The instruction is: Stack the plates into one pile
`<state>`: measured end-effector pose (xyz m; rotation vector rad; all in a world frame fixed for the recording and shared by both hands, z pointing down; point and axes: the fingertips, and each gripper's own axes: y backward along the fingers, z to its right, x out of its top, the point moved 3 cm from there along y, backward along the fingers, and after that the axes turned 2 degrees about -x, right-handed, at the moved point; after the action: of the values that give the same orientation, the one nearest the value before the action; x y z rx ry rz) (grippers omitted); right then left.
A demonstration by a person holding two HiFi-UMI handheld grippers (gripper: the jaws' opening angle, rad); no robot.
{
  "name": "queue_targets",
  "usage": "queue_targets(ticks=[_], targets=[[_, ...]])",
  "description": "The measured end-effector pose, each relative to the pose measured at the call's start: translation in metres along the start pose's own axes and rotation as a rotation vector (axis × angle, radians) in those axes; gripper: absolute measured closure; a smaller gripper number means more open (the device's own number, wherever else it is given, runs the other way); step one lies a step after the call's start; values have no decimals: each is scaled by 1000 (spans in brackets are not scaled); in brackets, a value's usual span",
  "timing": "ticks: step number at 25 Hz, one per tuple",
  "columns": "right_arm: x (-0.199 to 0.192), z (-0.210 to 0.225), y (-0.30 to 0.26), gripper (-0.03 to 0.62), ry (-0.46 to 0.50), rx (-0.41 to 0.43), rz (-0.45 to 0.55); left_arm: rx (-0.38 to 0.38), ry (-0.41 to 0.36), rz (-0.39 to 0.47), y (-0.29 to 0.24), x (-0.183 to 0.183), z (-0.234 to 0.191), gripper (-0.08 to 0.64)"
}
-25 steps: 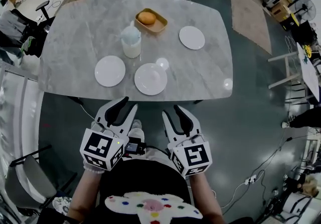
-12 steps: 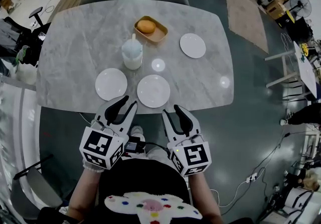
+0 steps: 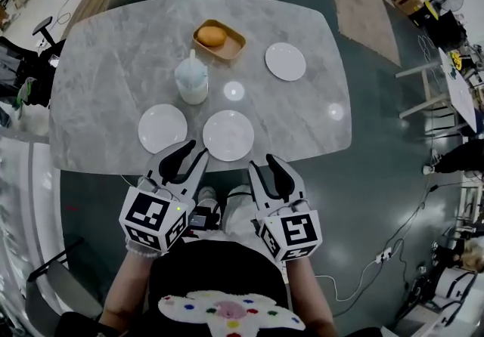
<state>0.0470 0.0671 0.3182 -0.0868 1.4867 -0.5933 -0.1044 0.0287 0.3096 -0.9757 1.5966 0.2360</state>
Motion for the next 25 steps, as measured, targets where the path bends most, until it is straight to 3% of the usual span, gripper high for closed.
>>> queue_targets(ticks=[9,25], targets=[[-1,40,-10,463,-18,14,-18,15,9,-18,-37,7,10,443],[-8,138,-57,463,-49,51,-104,73,110,-89,-132,0,13,445]])
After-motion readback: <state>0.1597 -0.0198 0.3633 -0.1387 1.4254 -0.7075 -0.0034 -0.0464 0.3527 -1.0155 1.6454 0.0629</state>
